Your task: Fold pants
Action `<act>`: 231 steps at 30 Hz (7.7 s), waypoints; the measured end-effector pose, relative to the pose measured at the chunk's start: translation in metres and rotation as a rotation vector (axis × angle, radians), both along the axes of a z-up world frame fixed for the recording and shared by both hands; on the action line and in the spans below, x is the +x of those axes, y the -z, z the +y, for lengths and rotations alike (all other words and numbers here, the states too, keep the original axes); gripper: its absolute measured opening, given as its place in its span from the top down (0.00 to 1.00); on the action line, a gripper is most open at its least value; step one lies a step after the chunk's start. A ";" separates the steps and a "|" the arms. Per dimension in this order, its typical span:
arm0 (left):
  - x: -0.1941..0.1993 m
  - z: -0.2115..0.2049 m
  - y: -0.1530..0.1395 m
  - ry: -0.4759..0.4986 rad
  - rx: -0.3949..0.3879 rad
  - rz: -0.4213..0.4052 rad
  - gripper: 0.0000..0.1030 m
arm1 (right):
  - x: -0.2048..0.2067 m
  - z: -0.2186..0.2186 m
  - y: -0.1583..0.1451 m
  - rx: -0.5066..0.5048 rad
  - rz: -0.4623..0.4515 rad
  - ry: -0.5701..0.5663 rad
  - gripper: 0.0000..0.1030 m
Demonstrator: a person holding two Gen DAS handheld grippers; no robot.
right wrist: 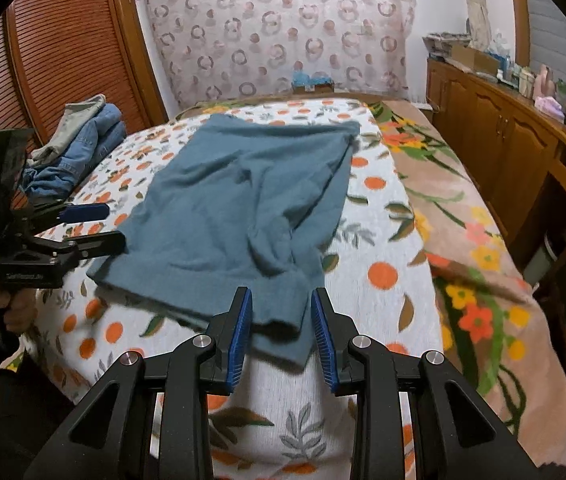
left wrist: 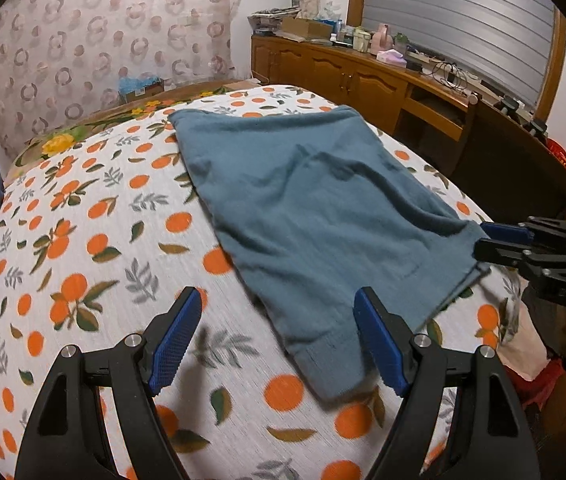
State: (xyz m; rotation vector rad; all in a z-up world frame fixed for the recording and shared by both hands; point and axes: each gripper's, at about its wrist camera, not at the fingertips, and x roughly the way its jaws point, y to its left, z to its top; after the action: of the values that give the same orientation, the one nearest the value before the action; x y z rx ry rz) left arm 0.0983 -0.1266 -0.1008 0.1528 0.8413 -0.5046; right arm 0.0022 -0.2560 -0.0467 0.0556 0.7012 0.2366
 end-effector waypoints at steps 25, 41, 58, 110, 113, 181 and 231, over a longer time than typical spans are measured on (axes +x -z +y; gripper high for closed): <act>-0.010 0.002 0.006 0.019 -0.027 0.017 0.38 | -0.021 0.002 -0.003 -0.018 -0.052 0.051 0.79; -0.013 0.004 0.010 0.029 -0.047 0.037 0.44 | -0.012 0.000 0.011 0.030 -0.002 0.042 0.71; -0.016 0.000 0.011 0.042 -0.065 0.063 0.58 | -0.008 0.002 0.016 0.027 -0.023 0.056 0.57; -0.027 0.077 -0.193 -0.030 -0.279 -0.335 0.88 | -0.036 0.051 -0.162 0.035 -0.455 -0.218 0.89; -0.025 0.089 -0.205 -0.052 -0.282 -0.364 0.88 | -0.034 0.057 -0.170 0.031 -0.478 -0.243 0.89; -0.038 0.138 -0.025 -0.178 -0.150 -0.037 0.88 | 0.087 0.123 -0.015 0.067 -0.021 -0.291 0.89; -0.103 0.130 -0.036 -0.138 -0.134 -0.045 0.88 | 0.019 0.110 -0.014 0.079 -0.039 -0.316 0.89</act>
State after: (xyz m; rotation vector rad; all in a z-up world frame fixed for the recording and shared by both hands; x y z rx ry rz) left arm -0.0052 0.0038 -0.0644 -0.0167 0.7657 -0.4245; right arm 0.0214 -0.1460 -0.0323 0.0149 0.6596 0.5668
